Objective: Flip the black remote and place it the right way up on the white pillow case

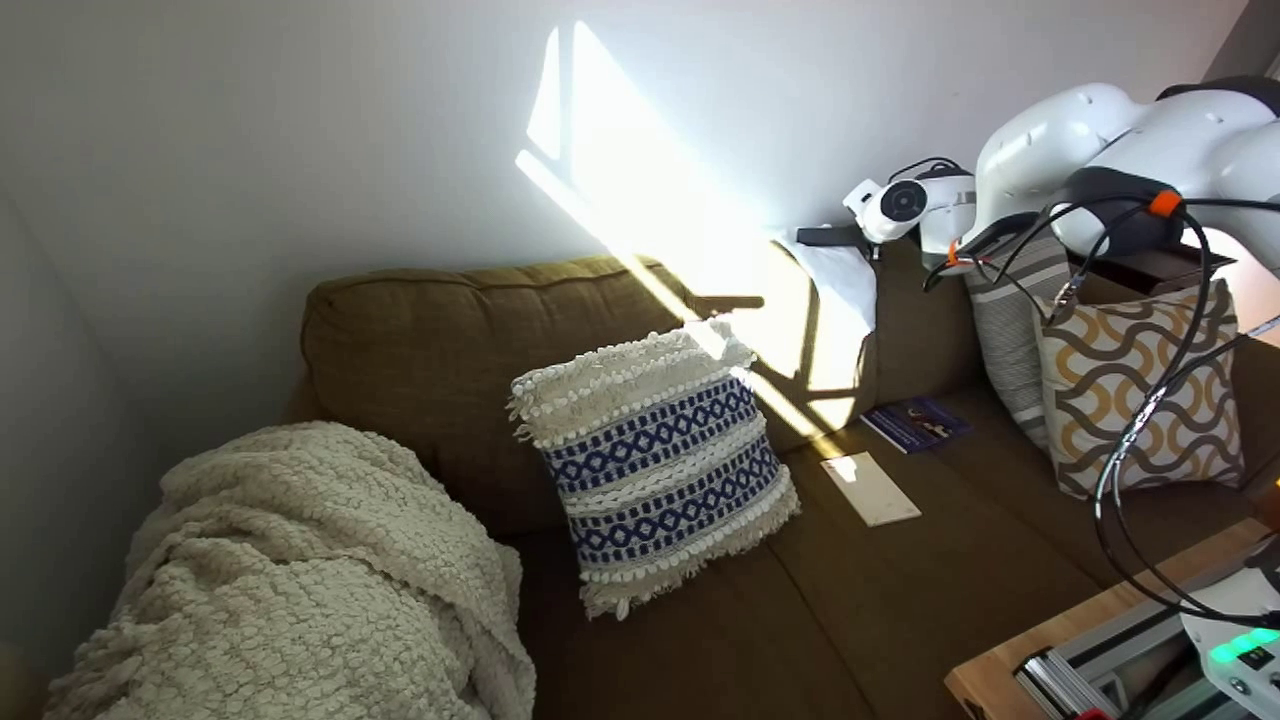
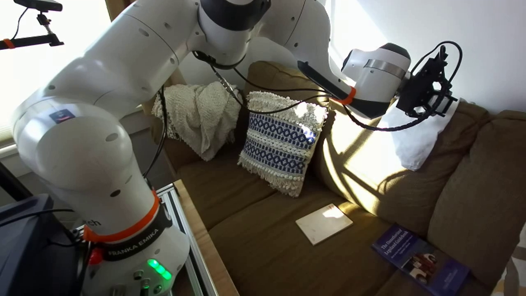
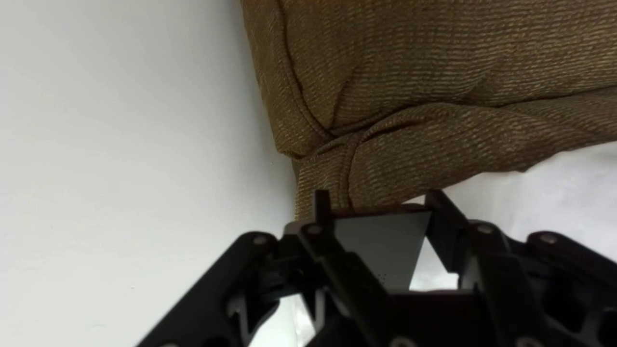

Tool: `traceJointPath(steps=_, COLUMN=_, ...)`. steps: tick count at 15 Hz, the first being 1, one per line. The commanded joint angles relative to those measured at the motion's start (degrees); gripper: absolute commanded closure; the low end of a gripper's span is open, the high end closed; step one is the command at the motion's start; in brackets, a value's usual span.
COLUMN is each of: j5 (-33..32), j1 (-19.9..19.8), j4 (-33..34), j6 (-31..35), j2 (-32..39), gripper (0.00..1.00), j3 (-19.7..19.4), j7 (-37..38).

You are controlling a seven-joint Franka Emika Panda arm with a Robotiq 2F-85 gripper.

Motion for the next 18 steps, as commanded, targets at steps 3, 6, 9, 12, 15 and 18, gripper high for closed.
traceJointPath(steps=3, j5=-5.82, j1=6.56, j4=1.71, j6=4.55, j2=6.36, gripper=0.74, j3=-9.98, j7=16.35)
traceJointPath(steps=6, j5=-8.7, j1=9.63, j4=3.29, j6=4.99, j2=9.6, gripper=0.74, j3=-14.42, j7=22.77)
traceJointPath(steps=9, j5=-11.15, j1=12.03, j4=4.46, j6=4.77, j2=12.38, gripper=0.74, j3=-17.22, j7=27.52)
traceJointPath(steps=12, j5=-12.99, j1=13.69, j4=4.41, j6=4.73, j2=13.76, gripper=0.74, j3=-18.65, j7=29.89)
traceJointPath(steps=15, j5=-14.31, j1=14.72, j4=4.19, j6=5.11, j2=14.49, gripper=0.74, j3=-19.44, j7=31.47)
traceJointPath(steps=18, j5=-15.45, j1=15.66, j4=3.83, j6=5.37, j2=14.71, gripper=0.74, j3=-20.11, j7=32.92)
